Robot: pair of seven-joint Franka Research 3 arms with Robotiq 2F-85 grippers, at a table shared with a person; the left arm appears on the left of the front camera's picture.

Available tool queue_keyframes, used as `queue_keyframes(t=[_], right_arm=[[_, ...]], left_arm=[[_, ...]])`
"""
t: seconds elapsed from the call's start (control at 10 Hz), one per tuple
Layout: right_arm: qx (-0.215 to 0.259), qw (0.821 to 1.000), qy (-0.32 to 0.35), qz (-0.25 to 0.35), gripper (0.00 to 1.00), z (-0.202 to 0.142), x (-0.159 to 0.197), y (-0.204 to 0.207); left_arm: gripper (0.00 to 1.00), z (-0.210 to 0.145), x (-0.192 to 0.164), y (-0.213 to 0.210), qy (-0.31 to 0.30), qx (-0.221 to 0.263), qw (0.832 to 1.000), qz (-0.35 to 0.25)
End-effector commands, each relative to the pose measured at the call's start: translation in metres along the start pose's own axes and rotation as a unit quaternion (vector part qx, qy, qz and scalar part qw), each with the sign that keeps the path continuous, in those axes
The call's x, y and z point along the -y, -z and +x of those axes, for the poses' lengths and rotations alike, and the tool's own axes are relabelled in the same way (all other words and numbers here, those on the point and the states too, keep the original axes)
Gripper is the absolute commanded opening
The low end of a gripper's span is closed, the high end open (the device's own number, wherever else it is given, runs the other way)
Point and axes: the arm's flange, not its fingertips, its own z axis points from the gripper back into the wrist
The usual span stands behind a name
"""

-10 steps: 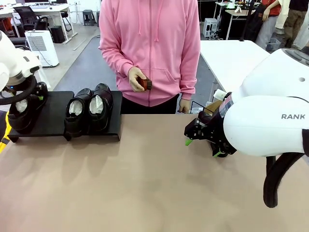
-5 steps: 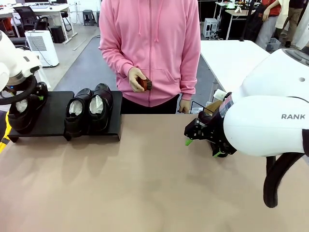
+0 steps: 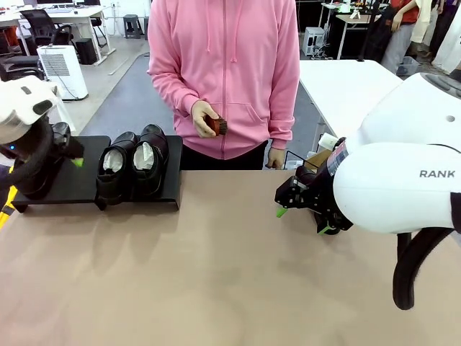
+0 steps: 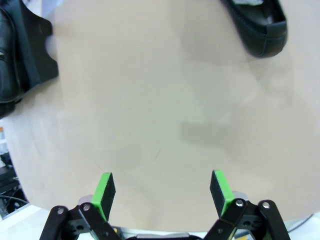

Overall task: Organize the shoes by placing them on the stand.
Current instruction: Pick up one Shoe and place it in the middle of the table.

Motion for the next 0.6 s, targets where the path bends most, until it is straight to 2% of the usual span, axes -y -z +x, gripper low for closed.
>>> queue_keyframes(t=[0.0, 0.1, 0.3, 0.4, 0.5], right_arm=[[0.0, 1.0, -0.008, 0.008, 1.0, 0.003, -0.002, 0.0], [0.0, 1.0, 0.0, 0.0, 1.0, 0.0, 0.0, 0.0], [-0.04, 0.996, -0.078, -0.008, 1.0, 0.021, -0.011, 0.024], [-0.036, 0.992, -0.123, -0.017, 1.0, 0.042, -0.013, 0.033], [0.006, 0.987, -0.148, -0.056, 1.0, 0.067, -0.011, 0.036]], left_arm=[[1.0, -0.013, -0.018, -0.029, 0.023, -0.056, 0.997, -0.037], [1.0, -0.017, -0.02, -0.033, 0.03, -0.077, 0.995, -0.053], [1.0, -0.019, -0.025, -0.034, 0.015, -0.085, 0.994, -0.063], [1.0, -0.027, -0.005, -0.032, 0.024, -0.074, 0.995, -0.056], [1.0, -0.027, -0.005, -0.032, 0.024, -0.074, 0.995, -0.056]])
